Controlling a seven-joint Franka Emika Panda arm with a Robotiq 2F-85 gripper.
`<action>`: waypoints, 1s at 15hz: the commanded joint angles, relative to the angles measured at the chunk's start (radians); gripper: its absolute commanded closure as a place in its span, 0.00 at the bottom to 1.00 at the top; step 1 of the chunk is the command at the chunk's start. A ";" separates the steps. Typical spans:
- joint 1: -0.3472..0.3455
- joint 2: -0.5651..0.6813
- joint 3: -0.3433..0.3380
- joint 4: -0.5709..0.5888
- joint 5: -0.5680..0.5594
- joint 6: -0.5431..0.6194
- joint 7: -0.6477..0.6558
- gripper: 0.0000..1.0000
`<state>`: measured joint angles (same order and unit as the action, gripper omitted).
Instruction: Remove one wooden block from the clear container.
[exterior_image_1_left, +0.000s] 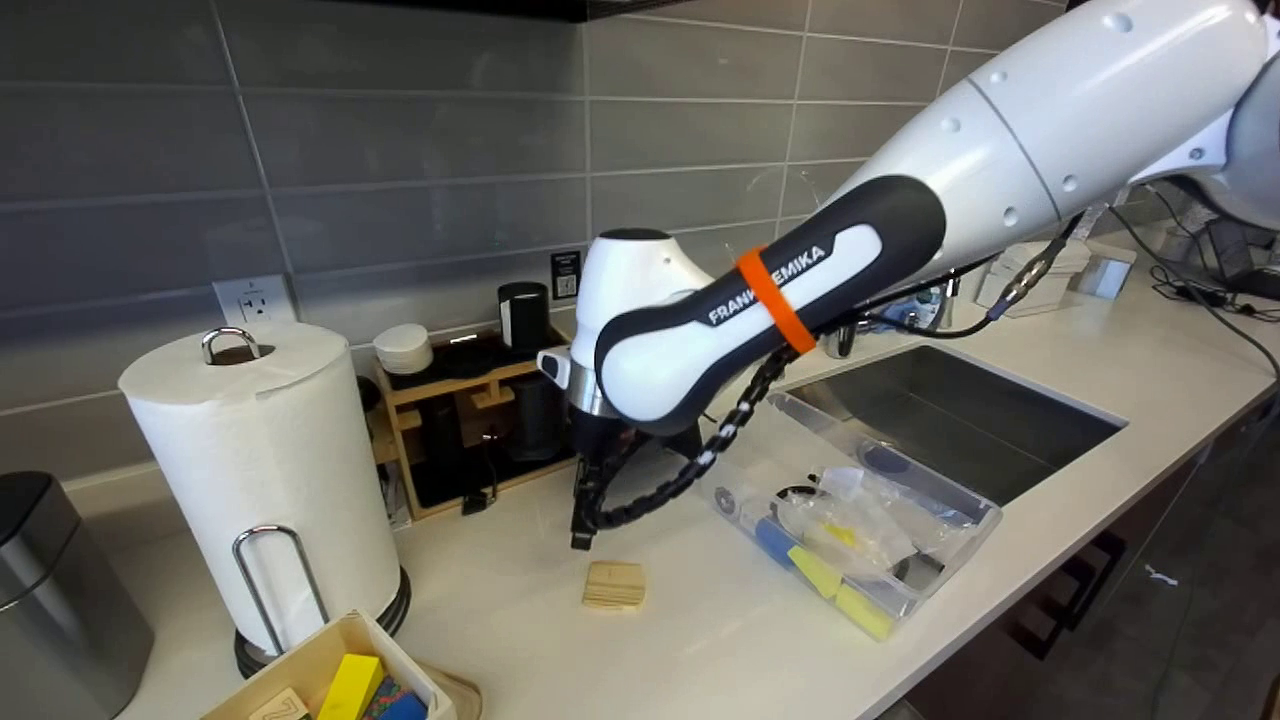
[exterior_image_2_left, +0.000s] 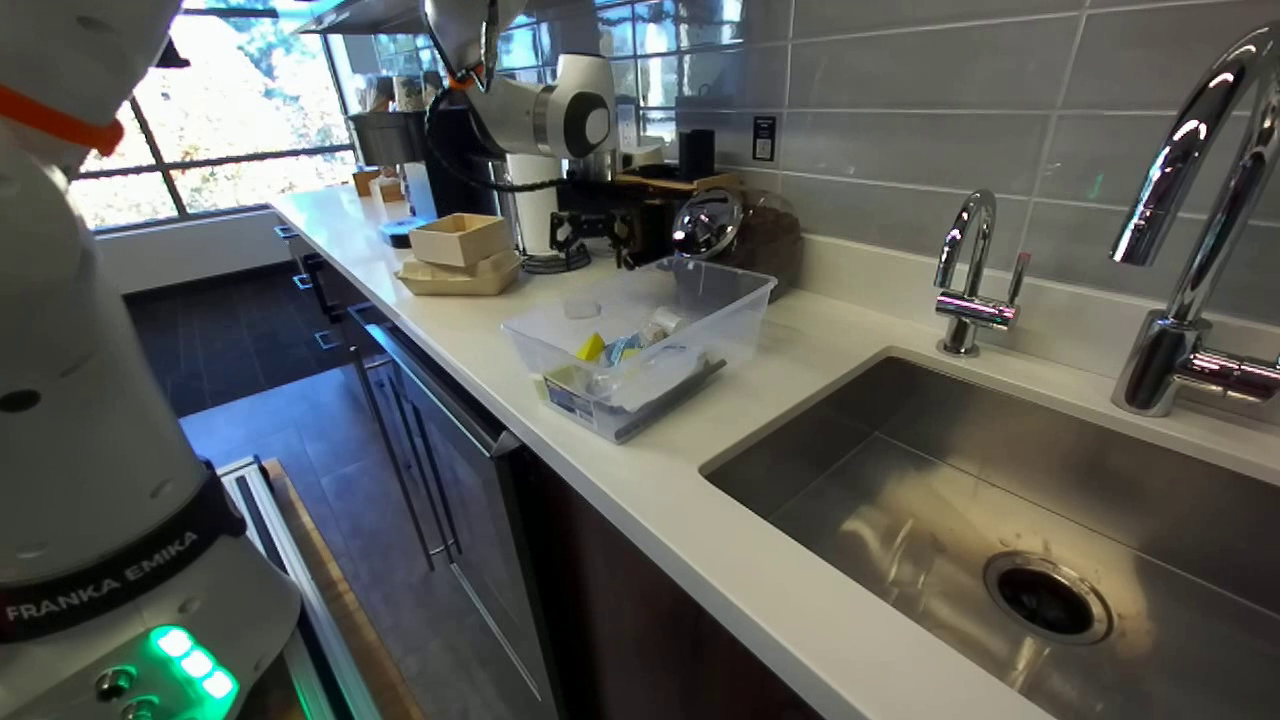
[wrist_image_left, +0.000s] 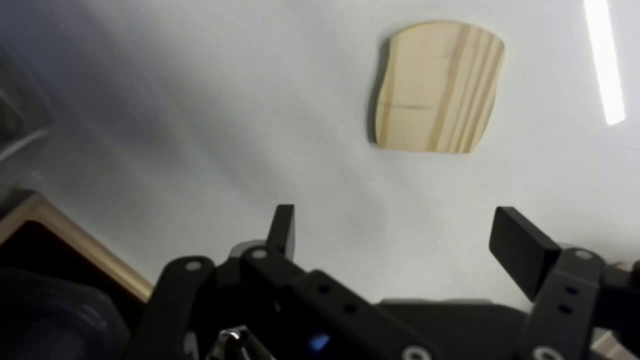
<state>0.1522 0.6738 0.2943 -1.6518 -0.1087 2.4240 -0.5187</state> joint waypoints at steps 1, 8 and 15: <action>-0.071 -0.169 -0.020 -0.096 0.082 -0.134 0.070 0.00; -0.164 -0.517 -0.130 -0.382 0.211 -0.230 0.208 0.00; -0.153 -0.571 -0.198 -0.410 0.213 -0.230 0.226 0.00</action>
